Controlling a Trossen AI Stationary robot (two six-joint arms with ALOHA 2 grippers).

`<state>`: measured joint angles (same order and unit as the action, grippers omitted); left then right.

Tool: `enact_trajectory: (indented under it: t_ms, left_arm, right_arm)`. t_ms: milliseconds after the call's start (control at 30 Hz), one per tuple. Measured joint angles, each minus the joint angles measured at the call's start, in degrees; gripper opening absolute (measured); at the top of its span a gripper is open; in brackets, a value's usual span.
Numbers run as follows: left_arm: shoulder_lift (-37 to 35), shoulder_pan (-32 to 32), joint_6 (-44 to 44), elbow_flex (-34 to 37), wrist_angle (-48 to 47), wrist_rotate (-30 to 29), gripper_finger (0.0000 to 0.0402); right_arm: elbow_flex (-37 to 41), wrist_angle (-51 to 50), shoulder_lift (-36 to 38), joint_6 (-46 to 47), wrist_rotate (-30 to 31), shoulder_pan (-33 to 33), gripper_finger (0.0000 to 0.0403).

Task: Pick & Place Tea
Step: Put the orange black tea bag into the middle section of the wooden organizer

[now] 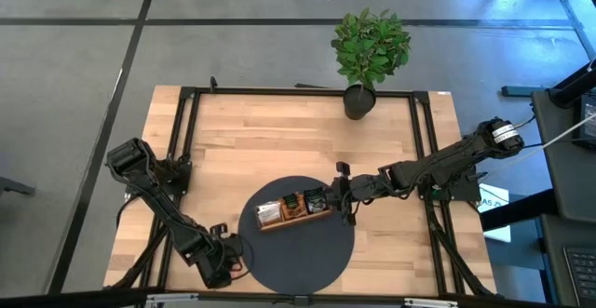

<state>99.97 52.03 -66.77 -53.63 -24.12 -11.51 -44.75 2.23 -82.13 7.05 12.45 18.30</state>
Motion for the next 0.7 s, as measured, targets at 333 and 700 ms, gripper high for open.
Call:
enact_trajectory:
  t_ms: [333,700]
  left_arm:
    - [0.04,-0.01,13.39,0.0,0.77,1.12,0.0146]
    - [-0.01,0.0,12.67,0.0,0.28,-0.43,0.0146]
  right_arm:
    - [0.0,-0.01,0.0,-0.18,0.0,-0.01,0.0132]
    - [0.0,-0.08,0.0,-0.2,0.0,-0.02,0.0132]
